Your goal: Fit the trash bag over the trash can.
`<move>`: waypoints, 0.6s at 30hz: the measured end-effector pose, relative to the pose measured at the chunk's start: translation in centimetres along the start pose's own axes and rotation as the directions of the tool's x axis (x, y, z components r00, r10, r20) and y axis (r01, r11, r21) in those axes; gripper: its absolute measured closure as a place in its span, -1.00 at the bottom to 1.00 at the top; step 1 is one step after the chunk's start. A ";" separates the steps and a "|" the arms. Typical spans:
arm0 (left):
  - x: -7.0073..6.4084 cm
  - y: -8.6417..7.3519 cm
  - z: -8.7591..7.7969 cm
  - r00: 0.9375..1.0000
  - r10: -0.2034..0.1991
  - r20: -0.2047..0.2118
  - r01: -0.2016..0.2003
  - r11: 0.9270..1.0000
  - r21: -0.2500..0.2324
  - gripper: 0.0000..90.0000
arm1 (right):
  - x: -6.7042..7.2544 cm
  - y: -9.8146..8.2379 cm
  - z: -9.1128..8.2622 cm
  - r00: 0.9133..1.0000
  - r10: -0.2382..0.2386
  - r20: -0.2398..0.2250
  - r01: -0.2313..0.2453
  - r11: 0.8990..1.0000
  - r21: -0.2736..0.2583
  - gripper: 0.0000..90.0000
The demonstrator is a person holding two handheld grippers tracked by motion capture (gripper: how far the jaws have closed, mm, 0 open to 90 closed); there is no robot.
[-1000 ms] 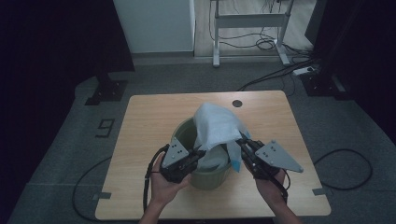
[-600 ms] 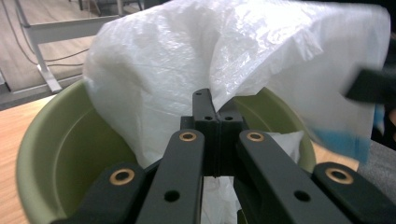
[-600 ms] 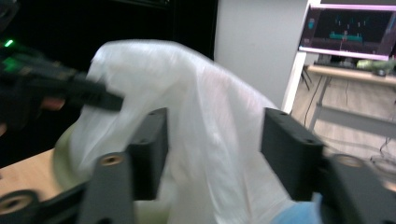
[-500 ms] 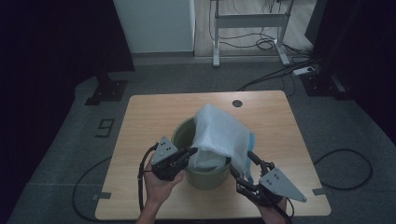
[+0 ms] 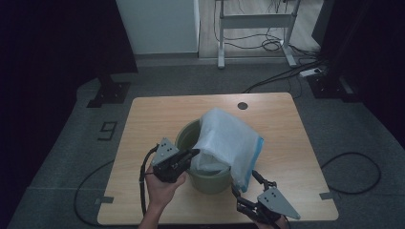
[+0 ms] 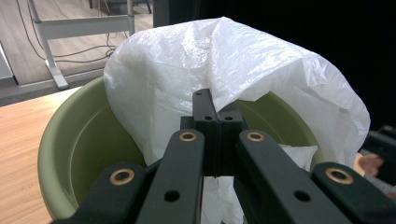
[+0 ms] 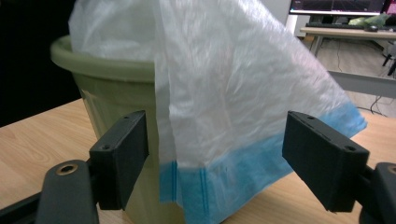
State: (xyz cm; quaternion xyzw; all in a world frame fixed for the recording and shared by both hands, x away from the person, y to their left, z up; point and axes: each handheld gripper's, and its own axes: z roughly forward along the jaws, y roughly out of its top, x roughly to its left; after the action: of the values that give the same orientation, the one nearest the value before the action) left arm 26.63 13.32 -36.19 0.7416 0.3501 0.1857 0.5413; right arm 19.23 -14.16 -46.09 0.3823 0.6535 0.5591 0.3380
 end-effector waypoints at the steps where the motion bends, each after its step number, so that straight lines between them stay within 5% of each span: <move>1: 0.0 0.0 -0.1 1.000 0.000 -0.001 0.000 1.000 -0.001 1.00 | 0.0 -0.4 0.4 1.000 -0.005 0.024 0.005 1.000 0.006 -0.50; 4: 0.1 0.0 -0.2 1.000 -0.002 -0.002 0.002 1.000 -0.003 0.99 | -0.2 -0.7 0.9 0.999 -0.003 0.049 0.002 1.000 0.023 -0.46; 7: 0.2 0.0 -0.3 1.000 0.003 -0.004 -0.002 1.000 0.001 1.00 | -0.9 -1.6 1.5 0.997 -0.014 0.070 0.011 0.999 0.044 0.04; 8: 0.2 0.0 -0.3 1.000 0.003 -0.004 -0.002 1.000 0.001 1.00 | -0.9 -1.6 1.5 0.997 -0.014 0.070 0.011 0.999 0.044 0.04; 9: 0.2 -0.1 -0.4 1.000 0.006 -0.003 -0.006 1.000 0.003 1.00 | -1.6 -1.7 1.7 0.994 -0.038 0.106 0.034 0.999 0.036 0.41; 10: 0.2 -0.1 -0.4 1.000 0.006 -0.003 -0.006 1.000 0.003 1.00 | -1.6 -1.7 1.7 0.994 -0.038 0.106 0.034 0.999 0.036 0.41; 11: 0.2 -0.2 -0.5 1.000 0.011 -0.002 -0.011 1.000 0.002 1.00 | -2.7 -1.4 1.7 0.991 -0.013 0.131 0.010 1.000 0.025 0.64; 16: -0.1 -0.4 -0.4 1.000 0.027 0.013 -0.027 1.000 0.009 1.00 | -4.6 0.2 1.2 0.984 -0.013 0.177 0.017 1.000 -0.020 0.86; 18: -0.4 -0.4 -0.1 0.999 0.042 0.026 -0.042 0.999 0.013 0.99 | -5.6 2.2 0.9 0.980 -0.003 0.199 0.017 0.998 -0.068 0.91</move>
State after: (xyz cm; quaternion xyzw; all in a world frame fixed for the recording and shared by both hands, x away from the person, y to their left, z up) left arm 26.09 13.17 -36.50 0.7547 0.3287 0.1853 0.5367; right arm 23.02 -18.47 -43.93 0.4211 0.5986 0.5386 0.4175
